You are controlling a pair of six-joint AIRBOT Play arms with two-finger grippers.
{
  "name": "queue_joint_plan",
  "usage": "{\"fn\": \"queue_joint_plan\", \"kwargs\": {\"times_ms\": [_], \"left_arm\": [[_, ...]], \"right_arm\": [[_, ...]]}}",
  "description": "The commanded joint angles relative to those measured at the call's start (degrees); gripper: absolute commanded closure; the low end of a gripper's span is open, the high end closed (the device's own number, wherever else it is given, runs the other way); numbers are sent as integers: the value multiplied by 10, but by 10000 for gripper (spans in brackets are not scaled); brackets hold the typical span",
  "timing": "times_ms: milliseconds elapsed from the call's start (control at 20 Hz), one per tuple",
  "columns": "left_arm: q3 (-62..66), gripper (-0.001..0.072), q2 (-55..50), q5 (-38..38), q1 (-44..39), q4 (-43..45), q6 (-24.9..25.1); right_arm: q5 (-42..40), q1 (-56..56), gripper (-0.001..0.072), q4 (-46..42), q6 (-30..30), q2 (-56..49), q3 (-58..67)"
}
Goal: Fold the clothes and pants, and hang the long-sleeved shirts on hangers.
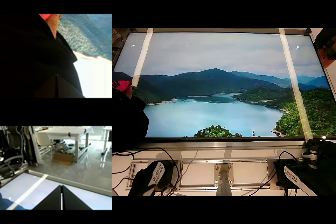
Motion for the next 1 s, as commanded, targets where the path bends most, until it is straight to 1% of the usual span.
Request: {"fn": "queue_joint_plan", "kwargs": {"times_ms": [0,250,350,450,500,550,600,750,850,900,950], "left_arm": [[0,705,-9,10,1,0,0],[0,702,-29,15,1,8,0],[0,700,-43,14,1,55,0],[0,667,-58,17,1,118,0],[0,497,-64,24,1,132,0],[0,304,-69,38,2,133,0],[0,194,-75,52,2,133,0],[0,188,-87,61,4,133,0],[0,109,-98,30,5,129,-4],[0,110,-105,-3,5,129,-28],[0,110,-112,-38,5,129,-68]], "right_arm": [[0,0,691,0,0,0,0],[0,0,691,0,0,0,0],[0,0,691,0,0,0,0],[0,0,691,0,0,0,0],[0,0,691,0,0,0,0],[0,0,691,0,0,0,0],[0,0,691,0,0,0,0],[0,0,691,0,0,0,0],[0,0,691,0,0,0,0],[0,0,691,0,0,0,0],[0,0,691,0,0,0,0]]}}
